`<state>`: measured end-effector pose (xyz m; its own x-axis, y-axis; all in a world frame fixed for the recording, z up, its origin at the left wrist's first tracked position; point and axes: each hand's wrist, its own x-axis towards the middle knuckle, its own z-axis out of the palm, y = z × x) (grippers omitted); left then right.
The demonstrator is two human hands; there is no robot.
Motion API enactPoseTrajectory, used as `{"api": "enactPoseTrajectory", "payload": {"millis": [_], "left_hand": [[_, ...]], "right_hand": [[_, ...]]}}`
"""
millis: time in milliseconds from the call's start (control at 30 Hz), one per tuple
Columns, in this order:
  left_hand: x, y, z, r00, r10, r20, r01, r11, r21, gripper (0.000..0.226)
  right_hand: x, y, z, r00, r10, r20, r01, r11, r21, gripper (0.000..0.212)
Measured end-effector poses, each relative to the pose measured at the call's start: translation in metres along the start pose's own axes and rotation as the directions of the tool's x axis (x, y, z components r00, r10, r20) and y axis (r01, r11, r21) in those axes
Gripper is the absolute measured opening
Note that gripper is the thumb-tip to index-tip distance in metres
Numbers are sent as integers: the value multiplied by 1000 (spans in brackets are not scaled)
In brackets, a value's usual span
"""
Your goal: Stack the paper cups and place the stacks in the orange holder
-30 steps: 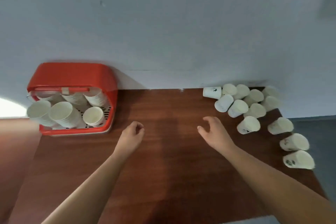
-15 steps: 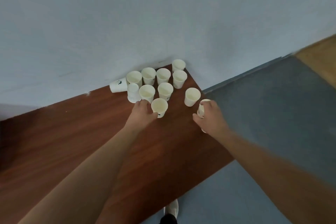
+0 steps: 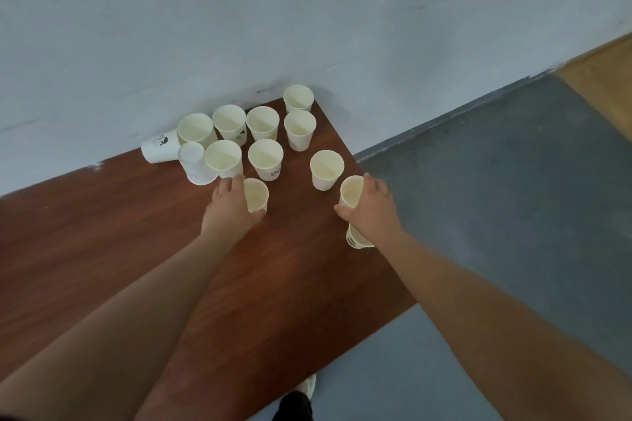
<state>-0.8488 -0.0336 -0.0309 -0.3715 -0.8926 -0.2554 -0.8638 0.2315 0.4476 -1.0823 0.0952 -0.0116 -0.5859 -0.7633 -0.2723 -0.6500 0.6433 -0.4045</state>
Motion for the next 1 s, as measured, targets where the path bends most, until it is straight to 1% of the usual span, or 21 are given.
{"api": "enactPoseTrajectory", "payload": {"millis": [67,133,233,333,467,533,600,667,767,800,867,1000], "left_hand": [[-3,-3,0,1000,-5,-16,4,999,-43,80],[-8,-4,-1,1000,-5,-29,2,996,-88,79],[-17,-2,-7,999,-1,-47,-5,991,-133,80],[-29,5,-21,998,-30,-57,17,978,-207,80],[-47,12,-51,998,5,-66,-23,959,-282,80],[-59,8,-72,995,1,-97,-32,945,-327,80],[-75,-5,-95,989,-23,-145,-30,933,-358,80],[-96,-27,-120,979,-52,-196,-28,924,-382,77],[-133,-76,-158,959,-109,-260,-13,904,-426,76],[-146,-94,-170,948,-137,-286,1,903,-430,76],[-174,-132,-192,917,-216,-334,54,900,-433,76],[-228,-210,-232,827,-389,-406,180,867,-464,77]], "right_hand": [[3,2,3,1000,-21,-18,21,1000,1,78],[1,2,1,998,-36,-48,36,999,14,72],[-6,-1,-11,992,-53,-116,59,997,45,74],[-15,-9,-30,986,-55,-158,72,992,104,72],[-33,-34,-61,971,-76,-225,115,979,168,72],[-47,-58,-72,970,-124,-210,166,966,200,71],[-63,-89,-75,958,-208,-196,252,940,232,64],[-79,-124,-70,941,-293,-169,329,910,253,62],[-108,-186,-52,904,-417,-89,425,860,282,64],[-117,-208,-44,888,-455,-69,454,840,296,63],[-140,-251,-25,851,-525,-22,504,804,317,68],[-186,-332,14,768,-638,63,583,735,346,79]]}}
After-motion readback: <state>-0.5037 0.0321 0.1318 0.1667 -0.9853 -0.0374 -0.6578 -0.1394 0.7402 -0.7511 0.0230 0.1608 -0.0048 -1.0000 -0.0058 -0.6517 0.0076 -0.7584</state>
